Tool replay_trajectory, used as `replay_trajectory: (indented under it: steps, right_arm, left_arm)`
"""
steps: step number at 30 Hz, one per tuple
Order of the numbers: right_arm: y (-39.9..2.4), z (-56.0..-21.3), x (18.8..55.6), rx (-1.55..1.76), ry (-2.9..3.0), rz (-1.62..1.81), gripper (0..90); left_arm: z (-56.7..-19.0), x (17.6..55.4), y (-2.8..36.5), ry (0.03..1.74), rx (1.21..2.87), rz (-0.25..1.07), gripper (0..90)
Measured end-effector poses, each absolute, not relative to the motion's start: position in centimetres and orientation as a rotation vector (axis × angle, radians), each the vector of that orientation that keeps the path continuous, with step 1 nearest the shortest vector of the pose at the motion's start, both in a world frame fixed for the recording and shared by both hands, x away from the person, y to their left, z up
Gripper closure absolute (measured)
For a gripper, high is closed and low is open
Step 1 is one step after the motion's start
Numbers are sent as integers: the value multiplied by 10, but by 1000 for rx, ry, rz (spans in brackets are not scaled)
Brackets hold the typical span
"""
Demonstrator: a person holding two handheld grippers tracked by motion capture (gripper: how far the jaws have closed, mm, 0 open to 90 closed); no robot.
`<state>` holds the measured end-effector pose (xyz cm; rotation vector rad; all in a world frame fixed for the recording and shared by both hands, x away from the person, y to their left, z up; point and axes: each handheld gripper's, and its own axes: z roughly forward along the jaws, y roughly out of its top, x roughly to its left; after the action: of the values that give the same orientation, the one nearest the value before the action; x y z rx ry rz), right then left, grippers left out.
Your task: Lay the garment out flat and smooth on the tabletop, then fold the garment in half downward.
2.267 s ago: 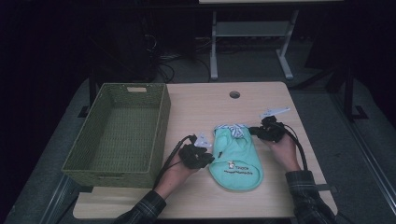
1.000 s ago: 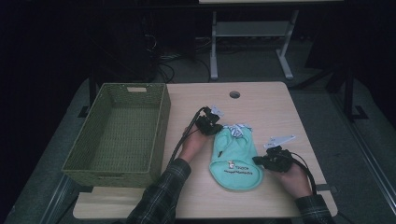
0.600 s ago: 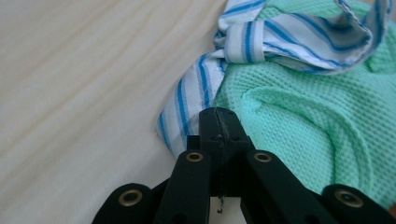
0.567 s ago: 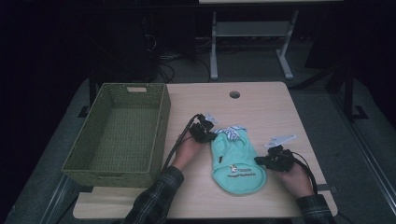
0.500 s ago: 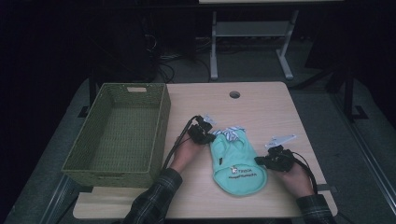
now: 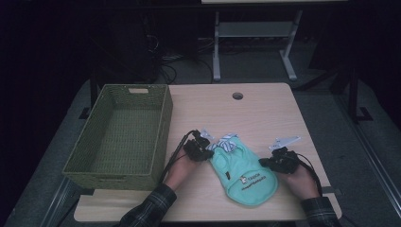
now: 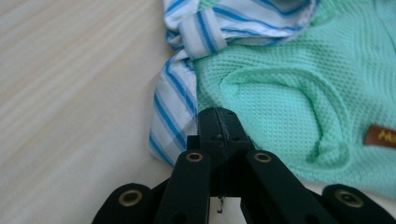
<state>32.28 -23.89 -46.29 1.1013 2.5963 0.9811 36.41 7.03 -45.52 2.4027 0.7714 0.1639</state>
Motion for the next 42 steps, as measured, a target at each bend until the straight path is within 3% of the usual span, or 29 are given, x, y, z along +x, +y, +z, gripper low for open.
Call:
replay_trajectory:
  steps: [6, 16, 23, 36, 39, 42]
  right_arm:
    - [-238, -463, 322, 1097, 2591, 980, 898]
    - [-238, -463, 322, 1070, 2594, 972, 898]
    - [-237, -463, 322, 1066, 2593, 971, 898]
    - [-238, -463, 322, 1074, 2590, 975, 898]
    - [-237, -464, 321, 1073, 2582, 976, 898]
    - [-237, -464, 321, 1070, 2582, 976, 898]
  left_arm:
    - [-454, 355, 71, 749, 2416, 171, 886]
    - [-449, 359, 77, 804, 2332, 271, 585]
    - [-445, 364, 82, 808, 2297, 332, 485]
    - [-453, 386, 78, 821, 2314, 292, 451]
    - [-457, 388, 77, 808, 2349, 287, 487]
    - [-459, 386, 76, 810, 2360, 268, 589]
